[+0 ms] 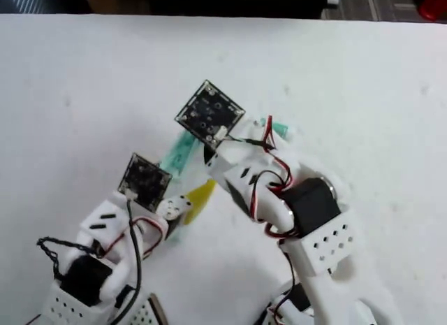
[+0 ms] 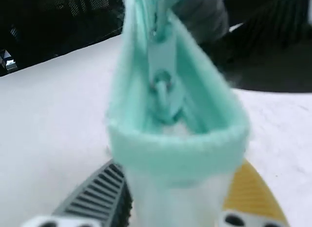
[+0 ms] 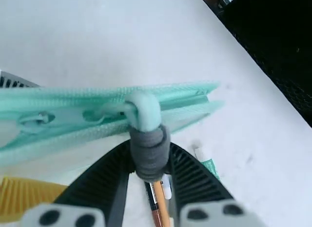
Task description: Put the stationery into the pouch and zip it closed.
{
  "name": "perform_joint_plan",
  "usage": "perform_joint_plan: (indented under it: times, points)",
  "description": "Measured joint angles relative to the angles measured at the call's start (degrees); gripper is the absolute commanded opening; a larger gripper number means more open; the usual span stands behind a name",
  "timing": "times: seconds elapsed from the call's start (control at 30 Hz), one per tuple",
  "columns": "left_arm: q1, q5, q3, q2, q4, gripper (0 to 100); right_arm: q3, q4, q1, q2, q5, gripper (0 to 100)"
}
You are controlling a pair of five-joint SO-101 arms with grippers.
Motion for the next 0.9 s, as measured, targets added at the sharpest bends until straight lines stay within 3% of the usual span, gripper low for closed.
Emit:
perform_joint_plan:
  times: [0.3,0.43,0.53,0.67,0.9]
  points:
    - [0.09,0.00,0.00,-5.89,5.54,26,0.00,0.18,-0.53,0.00,0.09,1.7]
    - [0.09,0.00,2.46,-11.43,5.98,14,-0.53,0.35,-0.53,0.00,0.00,1.7]
    - [-0.09,0.00,7.47,-14.24,1.67,1,-1.85,1.93,-0.18,0.00,0.00,1.7]
    - [-2.02,0.26,13.54,-15.65,-6.59,4,-2.55,2.37,-0.35,0.00,-0.09,1.7]
    - [-1.93,0.26,14.68,-15.74,-8.09,2,-7.21,2.37,-0.53,0.00,0.09,1.7]
